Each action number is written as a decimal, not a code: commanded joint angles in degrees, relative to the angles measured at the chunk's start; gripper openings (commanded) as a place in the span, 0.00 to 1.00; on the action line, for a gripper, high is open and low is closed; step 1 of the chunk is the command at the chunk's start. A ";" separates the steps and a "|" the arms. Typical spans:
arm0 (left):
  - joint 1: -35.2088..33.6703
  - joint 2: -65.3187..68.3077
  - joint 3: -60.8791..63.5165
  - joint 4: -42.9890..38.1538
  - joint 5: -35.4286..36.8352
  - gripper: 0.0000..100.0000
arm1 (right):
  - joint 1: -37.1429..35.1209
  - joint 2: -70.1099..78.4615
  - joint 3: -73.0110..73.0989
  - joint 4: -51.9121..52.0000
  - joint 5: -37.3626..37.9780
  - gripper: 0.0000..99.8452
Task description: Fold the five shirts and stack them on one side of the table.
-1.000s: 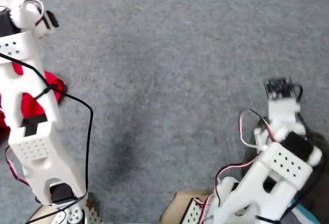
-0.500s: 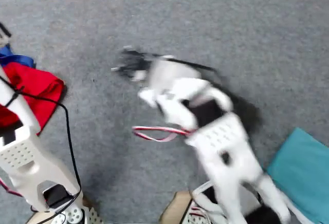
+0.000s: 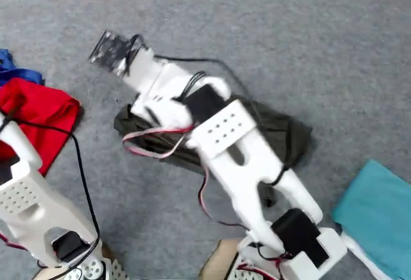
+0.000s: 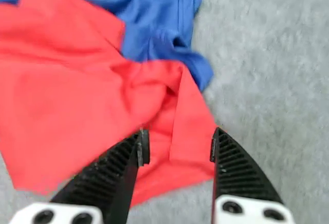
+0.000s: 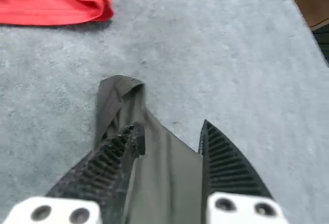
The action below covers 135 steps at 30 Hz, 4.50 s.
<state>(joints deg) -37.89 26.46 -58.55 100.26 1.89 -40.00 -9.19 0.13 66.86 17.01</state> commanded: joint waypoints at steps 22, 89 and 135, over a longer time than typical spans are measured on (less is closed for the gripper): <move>60.75 -0.22 25.49 -6.95 12.40 0.21 | 58.95 -2.33 42.68 -64.79 -18.81 0.19; 24.18 26.68 7.38 -29.01 29.45 0.02 | 13.49 43.56 -11.91 -22.15 -2.20 0.19; 18.64 26.77 7.21 -33.85 29.54 0.02 | 45.76 66.42 -70.37 9.05 -20.04 0.17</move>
<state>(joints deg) -17.23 53.89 -50.55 67.56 31.08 3.16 57.98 -62.02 73.19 -7.43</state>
